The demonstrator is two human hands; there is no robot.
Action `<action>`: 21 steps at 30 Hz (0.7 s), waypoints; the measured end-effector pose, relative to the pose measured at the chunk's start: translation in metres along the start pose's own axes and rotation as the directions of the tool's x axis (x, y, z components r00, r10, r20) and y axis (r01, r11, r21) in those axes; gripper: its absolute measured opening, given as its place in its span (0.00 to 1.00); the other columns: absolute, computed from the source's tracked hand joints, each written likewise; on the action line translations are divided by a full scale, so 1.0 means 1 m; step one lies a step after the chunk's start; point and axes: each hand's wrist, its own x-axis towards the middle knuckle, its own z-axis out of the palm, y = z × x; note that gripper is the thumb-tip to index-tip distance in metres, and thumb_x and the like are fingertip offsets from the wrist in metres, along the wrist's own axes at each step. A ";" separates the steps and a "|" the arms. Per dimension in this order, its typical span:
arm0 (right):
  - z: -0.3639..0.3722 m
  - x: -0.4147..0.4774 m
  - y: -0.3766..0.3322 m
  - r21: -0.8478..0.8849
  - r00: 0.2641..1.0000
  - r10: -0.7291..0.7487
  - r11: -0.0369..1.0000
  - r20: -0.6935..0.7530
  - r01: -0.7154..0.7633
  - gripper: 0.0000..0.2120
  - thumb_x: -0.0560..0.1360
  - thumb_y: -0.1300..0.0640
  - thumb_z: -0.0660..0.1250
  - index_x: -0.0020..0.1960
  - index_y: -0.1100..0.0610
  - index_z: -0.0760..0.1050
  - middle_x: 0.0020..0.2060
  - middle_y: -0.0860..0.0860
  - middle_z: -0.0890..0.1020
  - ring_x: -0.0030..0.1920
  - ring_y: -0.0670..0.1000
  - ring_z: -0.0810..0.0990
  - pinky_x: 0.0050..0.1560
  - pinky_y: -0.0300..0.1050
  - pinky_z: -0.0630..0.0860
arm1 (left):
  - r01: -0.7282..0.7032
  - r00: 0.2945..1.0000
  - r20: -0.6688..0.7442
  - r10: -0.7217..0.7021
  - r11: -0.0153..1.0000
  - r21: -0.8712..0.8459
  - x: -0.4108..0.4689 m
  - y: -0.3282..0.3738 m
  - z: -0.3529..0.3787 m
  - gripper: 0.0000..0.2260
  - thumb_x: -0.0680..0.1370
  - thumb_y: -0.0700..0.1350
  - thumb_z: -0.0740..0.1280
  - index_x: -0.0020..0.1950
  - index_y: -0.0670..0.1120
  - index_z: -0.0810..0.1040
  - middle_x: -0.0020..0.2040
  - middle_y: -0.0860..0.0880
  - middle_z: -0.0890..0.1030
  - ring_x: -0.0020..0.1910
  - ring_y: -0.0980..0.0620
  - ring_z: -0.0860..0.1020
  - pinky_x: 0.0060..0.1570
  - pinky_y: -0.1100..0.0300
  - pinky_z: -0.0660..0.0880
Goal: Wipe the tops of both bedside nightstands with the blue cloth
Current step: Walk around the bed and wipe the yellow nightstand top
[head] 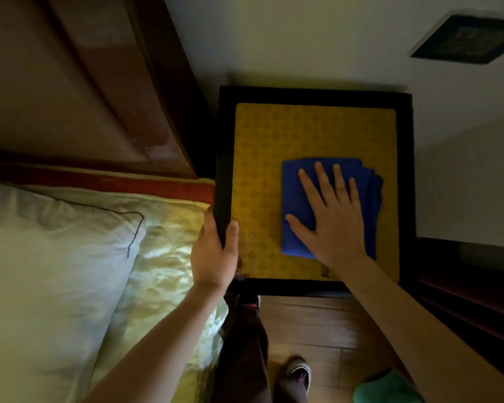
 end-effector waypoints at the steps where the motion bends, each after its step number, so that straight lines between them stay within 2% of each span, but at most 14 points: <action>1: -0.002 0.012 -0.006 0.007 1.000 -0.026 1.000 -0.012 0.026 0.36 0.76 0.31 0.49 0.79 0.48 0.52 0.78 0.52 0.55 0.78 0.58 0.50 0.76 0.61 0.48 | 0.001 1.000 -0.010 0.000 1.000 0.016 0.000 -0.001 0.000 0.25 0.77 0.65 0.52 0.69 0.54 0.63 0.47 0.47 0.82 0.39 0.45 0.81 0.32 0.53 0.76; 4: -0.009 0.066 -0.031 0.012 0.995 -0.075 0.997 -0.059 0.076 0.35 0.76 0.33 0.51 0.79 0.48 0.53 0.78 0.52 0.57 0.78 0.59 0.52 0.76 0.61 0.49 | -0.001 1.000 -0.027 0.003 0.999 0.047 0.000 -0.001 0.002 0.28 0.76 0.66 0.50 0.72 0.54 0.62 0.51 0.48 0.82 0.42 0.45 0.82 0.35 0.49 0.78; 8: -0.013 0.137 -0.065 -0.005 0.988 -0.129 0.992 -0.088 0.129 0.36 0.75 0.33 0.51 0.78 0.48 0.55 0.78 0.51 0.58 0.78 0.59 0.54 0.76 0.60 0.49 | -0.017 1.000 -0.025 0.019 0.998 0.062 -0.001 0.001 0.002 0.28 0.76 0.65 0.50 0.72 0.52 0.62 0.48 0.47 0.80 0.38 0.46 0.81 0.30 0.54 0.76; 12: -0.018 0.164 -0.074 -0.003 0.978 -0.202 0.979 -0.058 0.202 0.36 0.74 0.33 0.52 0.78 0.48 0.56 0.78 0.50 0.59 0.78 0.58 0.53 0.76 0.59 0.48 | 0.000 1.000 -0.023 0.001 0.999 0.051 -0.002 0.004 0.000 0.28 0.76 0.66 0.50 0.71 0.54 0.63 0.47 0.47 0.81 0.38 0.45 0.81 0.31 0.53 0.78; 16: -0.022 0.150 -0.034 0.021 0.973 -0.210 0.977 -0.094 0.213 0.33 0.75 0.34 0.53 0.77 0.46 0.57 0.77 0.48 0.61 0.78 0.56 0.55 0.77 0.56 0.50 | 0.007 1.000 -0.028 -0.007 1.000 0.023 -0.002 0.004 -0.001 0.25 0.76 0.66 0.52 0.69 0.56 0.64 0.43 0.47 0.81 0.36 0.46 0.81 0.29 0.54 0.76; 21: -0.025 0.110 0.066 0.063 0.992 0.000 0.998 -0.123 0.008 0.33 0.77 0.34 0.53 0.78 0.45 0.55 0.78 0.49 0.59 0.78 0.56 0.54 0.77 0.56 0.51 | -0.012 1.000 -0.028 0.012 1.000 0.016 -0.002 0.004 -0.001 0.23 0.76 0.65 0.53 0.68 0.56 0.64 0.38 0.48 0.79 0.31 0.47 0.79 0.26 0.57 0.71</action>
